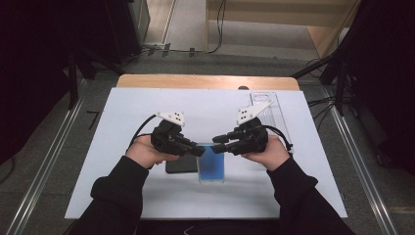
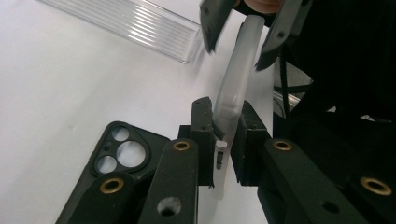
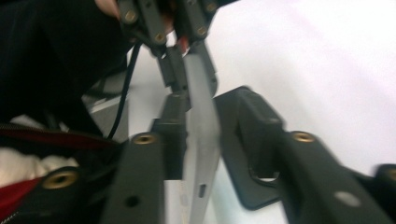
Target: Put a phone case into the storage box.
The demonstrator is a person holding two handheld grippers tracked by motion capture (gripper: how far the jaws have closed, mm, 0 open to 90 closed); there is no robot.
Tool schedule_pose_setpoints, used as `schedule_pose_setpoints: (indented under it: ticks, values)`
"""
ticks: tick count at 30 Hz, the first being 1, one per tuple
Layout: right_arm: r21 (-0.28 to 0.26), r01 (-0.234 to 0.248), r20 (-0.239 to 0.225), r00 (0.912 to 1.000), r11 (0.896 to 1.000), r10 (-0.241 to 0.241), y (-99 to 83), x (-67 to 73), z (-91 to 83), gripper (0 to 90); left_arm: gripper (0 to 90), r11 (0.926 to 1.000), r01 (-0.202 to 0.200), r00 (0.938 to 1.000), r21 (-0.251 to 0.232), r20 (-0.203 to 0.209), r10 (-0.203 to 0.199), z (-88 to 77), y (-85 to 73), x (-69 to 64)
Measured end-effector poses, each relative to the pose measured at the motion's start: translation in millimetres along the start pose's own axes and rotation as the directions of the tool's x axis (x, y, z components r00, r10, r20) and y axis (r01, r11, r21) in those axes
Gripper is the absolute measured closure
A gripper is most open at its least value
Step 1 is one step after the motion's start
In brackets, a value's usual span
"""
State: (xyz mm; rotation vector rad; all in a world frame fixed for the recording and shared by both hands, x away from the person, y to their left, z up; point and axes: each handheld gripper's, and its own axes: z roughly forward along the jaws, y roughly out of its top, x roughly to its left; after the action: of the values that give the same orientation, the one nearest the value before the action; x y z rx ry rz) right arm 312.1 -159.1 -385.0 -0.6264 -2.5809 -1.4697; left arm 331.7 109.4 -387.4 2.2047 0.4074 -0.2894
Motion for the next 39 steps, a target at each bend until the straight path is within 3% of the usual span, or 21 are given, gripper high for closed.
schedule_pose_setpoints:
  ticks: [1,5,6,8,9,13,14,15,16,17,18,20,21,24,25,26,28,30,32,35,39]
  values:
    - [0.000,0.000,0.000,1.0000,1.000,0.000,0.0,0.0,0.0,56.0,81.0,1.0000,0.000,1.0000,0.000,0.000,0.000,0.0,0.0,0.0]
    - [-0.062,-0.024,0.087,0.9957,0.998,0.030,-1.2,0.0,-6.3,33.4,80.9,0.9987,0.049,0.9983,-0.012,-0.032,-0.049,-6.2,0.6,0.1]
    - [-0.078,-0.033,0.091,0.9951,0.996,0.040,-1.9,0.1,-7.1,31.8,80.9,0.9978,0.063,0.9959,-0.022,-0.063,-0.065,-9.5,1.0,0.2]
    - [-0.091,-0.041,0.092,0.9946,0.995,0.049,-2.8,-0.3,-7.8,28.3,80.8,0.9973,0.066,0.9945,-0.033,-0.079,-0.068,-10.9,1.0,0.0]
    - [-0.099,-0.045,0.104,0.9930,0.994,0.056,-4.6,-0.6,-7.4,25.7,80.8,0.9949,0.087,0.9898,-0.051,-0.108,-0.092,-13.9,1.5,0.6]
    - [-0.106,-0.057,0.119,0.9905,0.993,0.070,-8.7,0.5,-5.7,17.7,80.8,0.9870,0.136,0.9776,-0.085,-0.150,-0.148,-19.7,2.8,1.6]
    - [-0.110,-0.063,0.137,0.9875,0.992,0.078,-10.1,1.1,-4.7,10.3,80.8,0.9870,0.136,0.9776,-0.085,-0.150,-0.148,-19.7,2.8,1.6]
    - [-0.103,-0.077,0.172,0.9806,0.992,0.094,-10.6,1.5,-3.0,0.0,80.8,0.9824,0.159,0.9694,-0.098,-0.174,-0.174,-21.8,3.5,1.6]
    - [-0.087,-0.100,0.235,0.9648,0.991,0.118,-10.6,2.5,-2.1,0.0,80.8,0.9824,0.159,0.9694,-0.098,-0.174,-0.174,-21.8,3.5,1.6]
    - [-0.100,-0.105,0.264,0.9559,0.989,0.128,-12.0,2.7,-1.5,0.0,80.8,0.9767,0.185,0.9598,-0.109,-0.194,-0.203,-23.3,4.1,2.0]
    - [-0.100,-0.105,0.264,0.9559,0.989,0.128,-12.0,2.7,-1.5,0.0,80.8,0.9767,0.185,0.9598,-0.109,-0.194,-0.203,-23.3,4.1,2.0]
    - [-0.127,-0.145,0.278,0.9443,0.981,0.176,-15.7,2.2,1.0,0.0,80.8,0.9675,0.221,0.9469,-0.124,-0.211,-0.243,-24.4,4.8,2.7]
    - [-0.128,-0.147,0.286,0.9414,0.981,0.179,-16.7,2.4,2.2,0.0,80.7,0.9675,0.221,0.9469,-0.124,-0.211,-0.243,-24.4,4.8,2.7]
    - [-0.145,-0.163,0.313,0.9283,0.976,0.201,-19.8,3.5,6.1,0.0,80.8,0.9633,0.239,0.9338,-0.122,-0.243,-0.263,-24.3,5.3,2.7]
    - [-0.150,-0.165,0.319,0.9253,0.975,0.206,-20.9,4.1,7.3,0.0,80.7,0.9579,0.262,0.9226,-0.117,-0.261,-0.284,-25.5,5.7,3.3]
    - [-0.150,-0.165,0.319,0.9253,0.975,0.206,-20.9,4.1,7.3,0.0,80.7,0.9579,0.262,0.9226,-0.117,-0.261,-0.284,-25.5,5.7,3.3]
    - [-0.178,-0.178,0.317,0.9209,0.968,0.227,-22.9,5.7,9.1,0.0,80.7,0.9504,0.282,0.9137,-0.131,-0.265,-0.308,-27.0,5.8,3.8]
    - [-0.202,-0.189,0.351,0.9022,0.961,0.252,-25.7,8.4,14.8,0.0,80.7,0.9427,0.301,0.9053,-0.144,-0.268,-0.330,-28.5,5.9,4.5]
    - [-0.198,-0.194,0.361,0.8969,0.961,0.256,-27.1,9.8,20.2,0.0,80.8,0.9359,0.318,0.8979,-0.153,-0.269,-0.349,-29.7,5.9,5.3]
    - [-0.196,-0.188,0.380,0.8903,0.962,0.251,-27.8,14.5,28.0,0.0,80.8,0.9207,0.356,0.8758,-0.159,-0.286,-0.389,-29.8,7.9,3.0]
    - [-0.197,-0.185,0.396,0.8835,0.963,0.250,-28.1,19.8,36.3,0.0,80.8,0.9232,0.350,0.8728,-0.159,-0.303,-0.383,-28.7,9.9,-0.1]
